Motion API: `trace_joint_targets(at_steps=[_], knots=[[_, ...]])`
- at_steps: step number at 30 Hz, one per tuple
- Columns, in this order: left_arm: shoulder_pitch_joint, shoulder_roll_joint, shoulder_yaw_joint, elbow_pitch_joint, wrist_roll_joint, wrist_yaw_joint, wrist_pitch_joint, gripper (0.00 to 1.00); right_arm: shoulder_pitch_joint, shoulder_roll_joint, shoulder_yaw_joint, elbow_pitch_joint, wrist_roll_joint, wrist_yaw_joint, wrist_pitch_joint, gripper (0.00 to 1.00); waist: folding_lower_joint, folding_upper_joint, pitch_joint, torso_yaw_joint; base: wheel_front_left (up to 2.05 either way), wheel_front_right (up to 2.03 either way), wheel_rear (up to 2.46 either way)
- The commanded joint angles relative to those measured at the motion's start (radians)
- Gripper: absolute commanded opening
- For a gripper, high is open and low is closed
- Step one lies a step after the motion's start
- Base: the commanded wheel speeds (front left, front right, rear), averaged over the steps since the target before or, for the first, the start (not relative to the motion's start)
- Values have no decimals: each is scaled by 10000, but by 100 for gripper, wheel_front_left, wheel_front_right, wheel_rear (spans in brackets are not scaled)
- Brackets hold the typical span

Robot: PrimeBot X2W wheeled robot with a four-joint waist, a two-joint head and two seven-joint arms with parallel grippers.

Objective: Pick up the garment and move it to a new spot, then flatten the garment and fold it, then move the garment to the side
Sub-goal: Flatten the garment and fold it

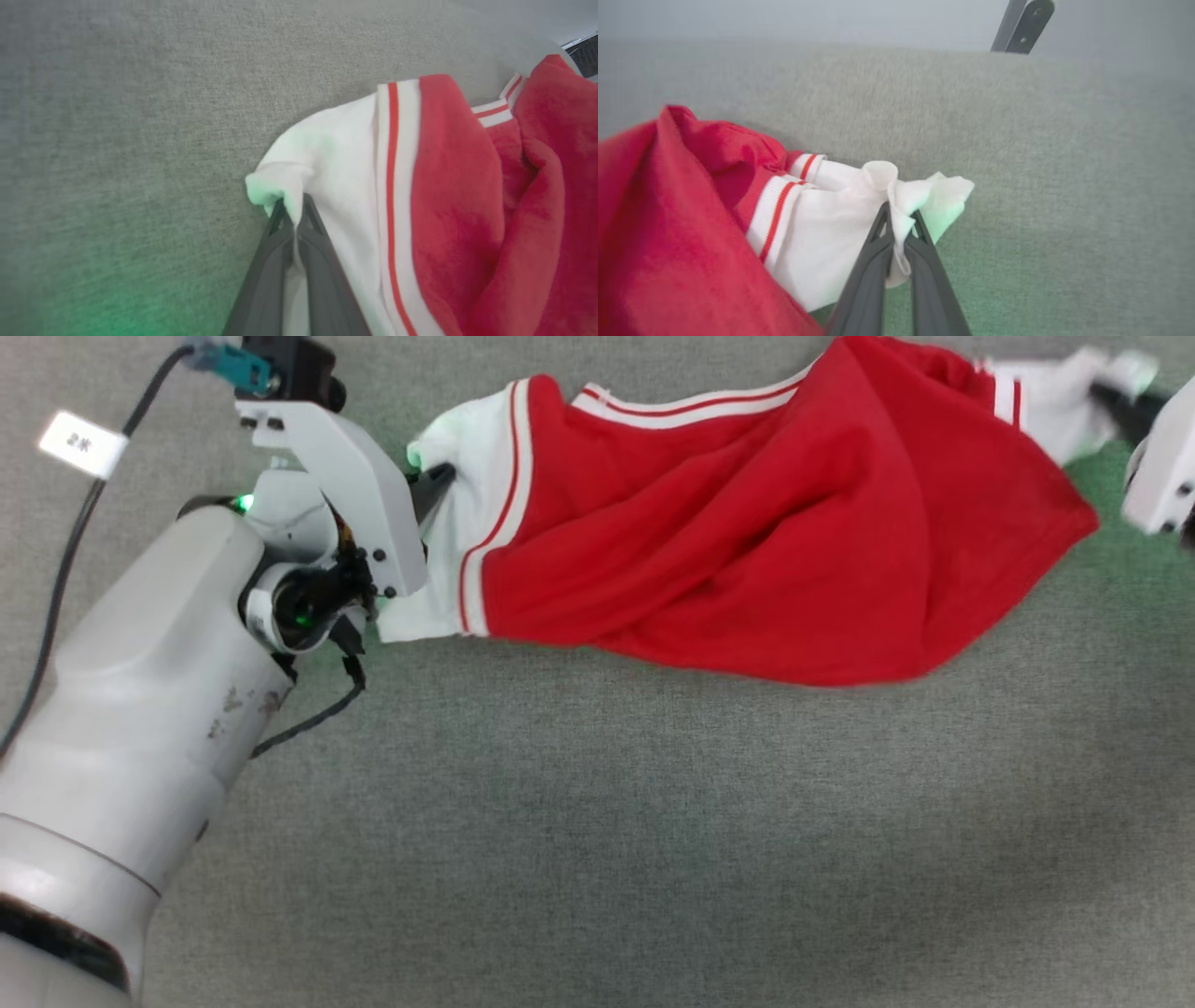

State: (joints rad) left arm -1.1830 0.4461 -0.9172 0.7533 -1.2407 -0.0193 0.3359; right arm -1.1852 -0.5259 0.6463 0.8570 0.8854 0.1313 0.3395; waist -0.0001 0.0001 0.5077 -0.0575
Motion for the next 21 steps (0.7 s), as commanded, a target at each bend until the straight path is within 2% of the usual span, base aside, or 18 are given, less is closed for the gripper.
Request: trace_joint_targets(at_steps=[1, 11, 17, 21], knots=[[235, 51, 21, 296, 57, 54, -220, 0, -269, -19, -117, 63, 79, -11, -447, 0, 1, -1, -137, -5, 0, 0, 0], [-1182, -529, 910, 721, 474, 178, -3029, 0, -1721, 163, -610, 936, -269, -11, -3706, 0, 1, -1, -134, 120, 0, 0, 0], [-2761, -1117, 1681, 1550, 533, 368, -4757, 0, -2995, 424, -993, 1532, -225, -11, -4849, 0, 1, -1, 170, 208, 0, 0, 0], [-4201, -1445, 2052, 2262, 668, 455, -5528, 0, -4086, 606, -1329, 1793, -48, -11, -5408, 0, 1, -1, 341, 253, 0, 0, 0]])
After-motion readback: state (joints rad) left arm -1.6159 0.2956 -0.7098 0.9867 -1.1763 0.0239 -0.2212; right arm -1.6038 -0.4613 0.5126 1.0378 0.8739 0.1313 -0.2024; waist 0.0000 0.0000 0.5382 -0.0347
